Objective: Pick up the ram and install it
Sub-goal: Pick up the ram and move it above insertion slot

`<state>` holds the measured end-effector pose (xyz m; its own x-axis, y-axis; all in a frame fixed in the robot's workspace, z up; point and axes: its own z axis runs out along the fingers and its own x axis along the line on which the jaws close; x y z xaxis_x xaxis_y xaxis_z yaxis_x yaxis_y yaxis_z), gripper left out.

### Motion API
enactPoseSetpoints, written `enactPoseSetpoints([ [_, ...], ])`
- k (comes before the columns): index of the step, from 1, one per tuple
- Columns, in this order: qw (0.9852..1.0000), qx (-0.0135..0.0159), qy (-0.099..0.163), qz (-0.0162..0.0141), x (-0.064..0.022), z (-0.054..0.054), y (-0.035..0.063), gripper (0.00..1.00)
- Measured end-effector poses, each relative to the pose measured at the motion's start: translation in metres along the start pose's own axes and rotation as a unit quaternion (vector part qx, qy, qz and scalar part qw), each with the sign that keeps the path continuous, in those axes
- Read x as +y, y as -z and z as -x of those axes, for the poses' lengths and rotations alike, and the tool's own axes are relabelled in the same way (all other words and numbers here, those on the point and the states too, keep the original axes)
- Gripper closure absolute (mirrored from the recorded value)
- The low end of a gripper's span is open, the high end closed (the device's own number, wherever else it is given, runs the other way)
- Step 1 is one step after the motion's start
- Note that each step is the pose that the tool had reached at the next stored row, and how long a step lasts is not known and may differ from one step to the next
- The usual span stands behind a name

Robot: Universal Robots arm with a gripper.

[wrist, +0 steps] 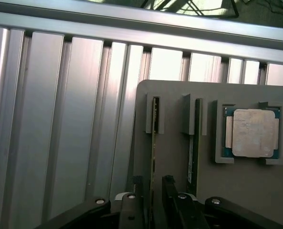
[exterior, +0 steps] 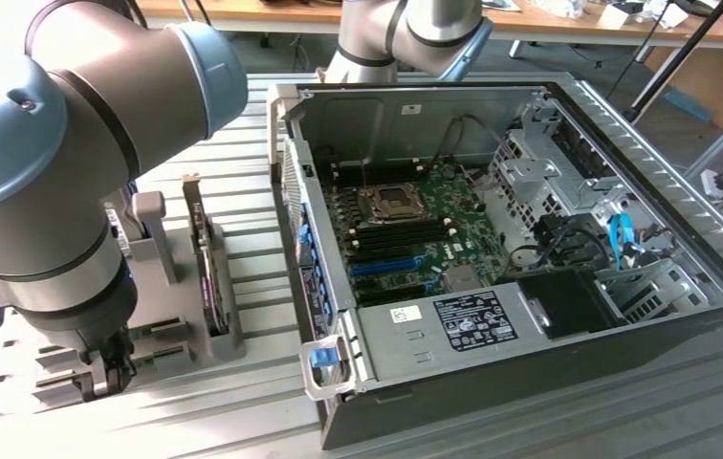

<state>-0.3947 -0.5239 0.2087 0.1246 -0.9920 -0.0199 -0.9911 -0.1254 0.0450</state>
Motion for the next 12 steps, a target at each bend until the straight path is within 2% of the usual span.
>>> enactPoseSetpoints([
  [3, 1.0000, 0.0000, 0.000, -0.0001, 0.0000, 0.0000, -0.0001, 0.71],
  [6, 1.0000, -0.0001, 0.000, -0.0001, 0.0000, 0.0000, -0.0001, 0.88],
  [12, 1.0000, 0.0000, 0.000, -0.0001, 0.0000, 0.0000, -0.0001, 0.88],
])
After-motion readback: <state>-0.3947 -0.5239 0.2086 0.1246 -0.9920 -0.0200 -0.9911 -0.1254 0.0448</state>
